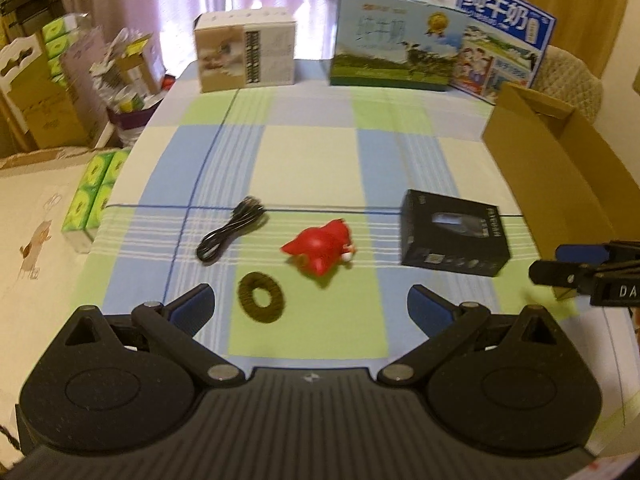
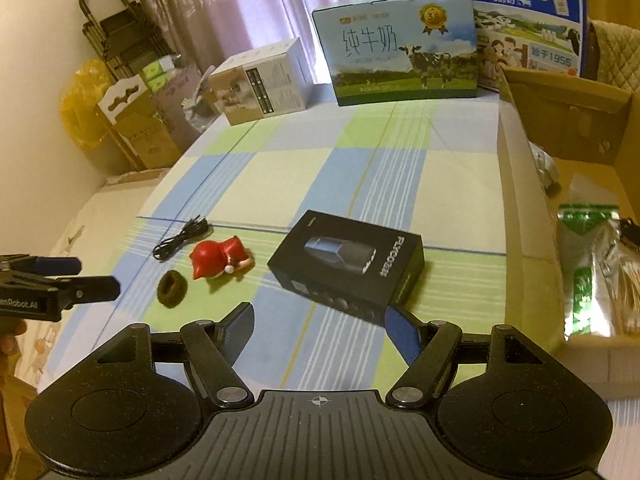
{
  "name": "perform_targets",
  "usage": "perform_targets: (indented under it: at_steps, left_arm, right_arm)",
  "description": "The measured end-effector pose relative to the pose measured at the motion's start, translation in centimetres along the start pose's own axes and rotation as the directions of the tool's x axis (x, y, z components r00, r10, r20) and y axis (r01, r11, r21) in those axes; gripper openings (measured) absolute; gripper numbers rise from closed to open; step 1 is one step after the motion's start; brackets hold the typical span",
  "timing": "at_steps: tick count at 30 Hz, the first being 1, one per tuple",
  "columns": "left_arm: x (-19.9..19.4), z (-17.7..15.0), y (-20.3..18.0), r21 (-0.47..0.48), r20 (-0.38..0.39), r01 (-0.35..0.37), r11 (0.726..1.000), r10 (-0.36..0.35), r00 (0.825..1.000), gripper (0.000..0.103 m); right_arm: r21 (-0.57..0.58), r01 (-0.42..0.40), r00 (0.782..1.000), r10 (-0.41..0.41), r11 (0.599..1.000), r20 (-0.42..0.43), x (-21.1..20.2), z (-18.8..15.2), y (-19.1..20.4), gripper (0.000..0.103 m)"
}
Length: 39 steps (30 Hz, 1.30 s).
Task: Organize objects
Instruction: 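Withdraw both tools from the box back over the table items, then grasp the black product box with the right tool while the left tool grasps the brown hair tie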
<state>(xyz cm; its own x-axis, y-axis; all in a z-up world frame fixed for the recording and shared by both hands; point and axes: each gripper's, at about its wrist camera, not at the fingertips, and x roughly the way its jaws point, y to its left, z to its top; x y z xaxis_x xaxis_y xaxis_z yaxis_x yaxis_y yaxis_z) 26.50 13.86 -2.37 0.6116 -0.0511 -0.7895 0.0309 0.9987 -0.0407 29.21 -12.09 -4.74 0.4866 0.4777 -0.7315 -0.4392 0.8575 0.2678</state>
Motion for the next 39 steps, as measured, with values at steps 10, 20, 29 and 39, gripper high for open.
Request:
perform_targets:
  at_steps: [10, 20, 29, 39]
  left_arm:
    - [2.7, 0.2, 2.6, -0.036, -0.049, -0.04, 0.999, 0.038, 0.998, 0.098]
    - [5.7, 0.5, 4.5, -0.056, -0.093, -0.071, 0.996, 0.065, 0.994, 0.095]
    - [7.9, 0.0, 4.9, -0.051, -0.144, -0.058, 0.997, 0.05, 0.988, 0.086]
    - [9.6, -0.2, 4.7, -0.025, -0.172, -0.045, 0.999, 0.04, 0.984, 0.07]
  right_arm:
    - [-0.04, 0.082, 0.996, -0.081, 0.996, 0.025, 4.8, 3.7, -1.0, 0.07]
    - [0.046, 0.125, 0.992, -0.124, 0.991, -0.023, 10.5, 7.4, -4.8, 0.052]
    - [0.171, 0.1, 0.992, -0.085, 0.98, -0.089, 10.8, 6.1, -6.5, 0.052]
    - [0.147, 0.046, 0.99, -0.025, 0.988, -0.14, 8.0, 1.9, -2.7, 0.052]
